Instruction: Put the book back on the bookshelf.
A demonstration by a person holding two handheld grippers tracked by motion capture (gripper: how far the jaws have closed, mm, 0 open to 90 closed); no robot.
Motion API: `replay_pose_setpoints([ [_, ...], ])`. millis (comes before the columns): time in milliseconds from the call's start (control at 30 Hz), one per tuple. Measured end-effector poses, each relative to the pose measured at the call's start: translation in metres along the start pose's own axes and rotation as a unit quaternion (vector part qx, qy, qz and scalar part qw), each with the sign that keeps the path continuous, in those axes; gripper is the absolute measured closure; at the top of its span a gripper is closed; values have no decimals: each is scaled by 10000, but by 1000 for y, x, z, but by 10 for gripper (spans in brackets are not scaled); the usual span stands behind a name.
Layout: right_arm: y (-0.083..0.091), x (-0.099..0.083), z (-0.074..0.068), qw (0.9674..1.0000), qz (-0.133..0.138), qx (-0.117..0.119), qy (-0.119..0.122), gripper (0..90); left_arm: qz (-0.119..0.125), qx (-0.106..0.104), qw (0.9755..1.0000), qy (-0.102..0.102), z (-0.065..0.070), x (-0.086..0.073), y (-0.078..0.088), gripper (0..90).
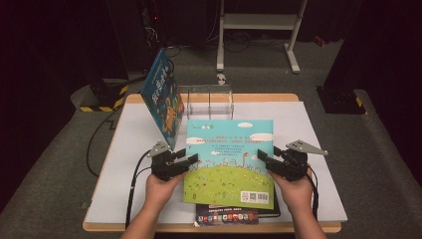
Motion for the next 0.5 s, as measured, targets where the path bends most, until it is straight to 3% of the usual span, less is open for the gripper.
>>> replay_pose_setpoints([
  [233,16,30,-11,9979,624,-15,178,526,498,185,9979,-371,4,28,11,510],
  [333,21,38,-15,9965,800,-22,245,543,767,237,9957,-463,5,41,17,541],
  [500,26,53,-20,9938,1044,-59,369,570,957,381,9931,-560,4,56,17,566],
])
Point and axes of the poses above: each handheld gripper's, and its own axes: y roughly backward along the jaws, x roughly out of its top, z roughly to its right, the point moved 10 cm from there along -y, roughly forward along the jaws, and after that the axes turned 5 degrees about -x, right-handed, at the moved point
